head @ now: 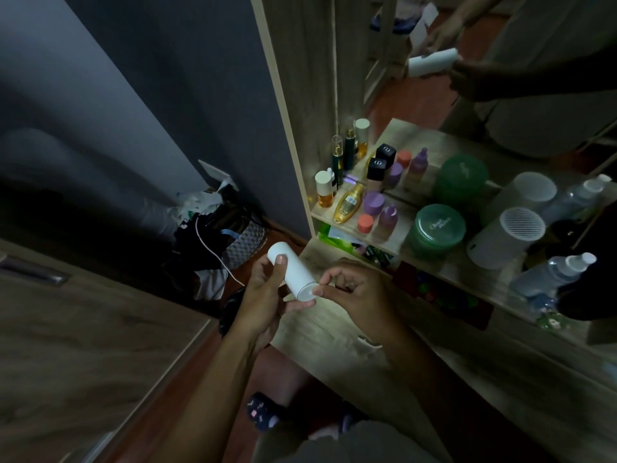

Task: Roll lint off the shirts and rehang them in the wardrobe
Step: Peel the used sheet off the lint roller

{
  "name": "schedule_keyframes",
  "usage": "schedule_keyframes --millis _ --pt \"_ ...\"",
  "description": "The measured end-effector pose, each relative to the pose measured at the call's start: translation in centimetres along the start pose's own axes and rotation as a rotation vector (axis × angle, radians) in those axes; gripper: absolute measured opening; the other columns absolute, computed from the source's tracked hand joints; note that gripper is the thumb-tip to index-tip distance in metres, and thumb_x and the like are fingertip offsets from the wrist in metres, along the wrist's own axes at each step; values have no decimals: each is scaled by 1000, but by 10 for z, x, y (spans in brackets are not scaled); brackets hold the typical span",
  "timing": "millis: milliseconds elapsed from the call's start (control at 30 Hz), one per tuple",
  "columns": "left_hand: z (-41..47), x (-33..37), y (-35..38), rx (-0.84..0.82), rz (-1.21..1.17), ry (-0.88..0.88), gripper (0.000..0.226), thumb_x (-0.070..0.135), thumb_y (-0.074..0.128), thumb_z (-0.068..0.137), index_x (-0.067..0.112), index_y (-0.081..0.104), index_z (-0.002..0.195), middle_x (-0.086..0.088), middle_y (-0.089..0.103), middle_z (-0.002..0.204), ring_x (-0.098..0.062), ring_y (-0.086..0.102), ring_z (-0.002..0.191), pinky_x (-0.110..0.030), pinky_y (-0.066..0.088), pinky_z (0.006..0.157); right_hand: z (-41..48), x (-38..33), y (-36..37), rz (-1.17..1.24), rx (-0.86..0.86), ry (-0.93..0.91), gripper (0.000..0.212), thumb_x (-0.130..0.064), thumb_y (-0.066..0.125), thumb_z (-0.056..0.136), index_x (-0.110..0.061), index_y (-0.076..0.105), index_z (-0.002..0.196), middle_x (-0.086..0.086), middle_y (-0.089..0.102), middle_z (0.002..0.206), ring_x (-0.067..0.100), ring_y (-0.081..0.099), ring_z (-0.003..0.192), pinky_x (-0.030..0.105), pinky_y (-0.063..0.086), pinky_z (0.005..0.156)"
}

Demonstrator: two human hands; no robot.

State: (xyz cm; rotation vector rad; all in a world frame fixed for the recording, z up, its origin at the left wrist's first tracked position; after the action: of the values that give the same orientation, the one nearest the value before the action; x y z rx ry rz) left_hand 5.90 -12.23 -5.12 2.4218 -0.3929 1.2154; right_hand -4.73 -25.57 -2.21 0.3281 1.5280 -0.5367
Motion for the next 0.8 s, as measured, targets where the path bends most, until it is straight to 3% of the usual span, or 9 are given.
schedule_keyframes --millis 267,333,400,467,500,633,800 --pt "1 -4 -3 0 -8 -17 42 36 54 100 13 49 135 -22 53 135 -33 67 101 -40 60 58 2 10 5 53 -102 94 10 -19 79 79 -20 69 82 10 68 82 42 59 78 38 50 66" --pt "1 -5 -3 -5 1 -18 42 36 53 101 13 49 135 -21 54 132 -30 69 97 -42 60 59 2 12 6 58 -128 110 11 -25 79 79 -22 69 83 16 68 81 42 60 76 35 48 66" --pt "2 -5 -3 -8 19 -18 42 37 53 101 13 49 135 -22 54 133 -30 70 97 -44 61 62 4 13 6 81 -157 151 9 -19 78 81 -19 69 80 12 70 77 27 62 65 22 45 62" --pt "3 -4 -3 -7 32 -17 42 37 53 101 14 48 135 -24 54 135 -32 69 100 -45 61 62 3 13 8 114 -198 204 10 -8 74 85 -10 65 81 1 68 72 -2 55 53 8 39 53" --pt "3 -3 -3 -6 32 -19 41 37 53 101 14 48 135 -24 54 136 -33 69 101 -45 61 62 3 13 8 123 -209 223 10 -6 73 86 -8 64 82 2 67 71 -5 53 51 5 36 49" --pt "2 -3 1 -22 -10 -53 43 36 53 102 11 47 137 -22 54 134 -31 70 97 -43 61 62 4 17 8 140 -102 231 14 -12 77 83 -8 63 82 21 70 82 -4 55 55 9 38 49" --pt "1 -2 6 -34 -54 -47 45 34 52 102 10 45 139 -14 57 124 -26 72 94 -41 61 61 4 25 3 125 51 173 21 -16 83 77 -17 62 75 7 67 71 10 60 65 25 50 62"
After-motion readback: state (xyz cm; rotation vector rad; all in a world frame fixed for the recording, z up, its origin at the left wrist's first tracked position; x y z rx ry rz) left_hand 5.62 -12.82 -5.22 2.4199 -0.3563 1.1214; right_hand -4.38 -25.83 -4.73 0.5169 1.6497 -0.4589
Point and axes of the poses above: each hand's wrist, its own z-axis towards the middle knuckle, its own y-axis out of the palm, x = y × z, the point moved 7 cm from there along z, towards the middle knuckle
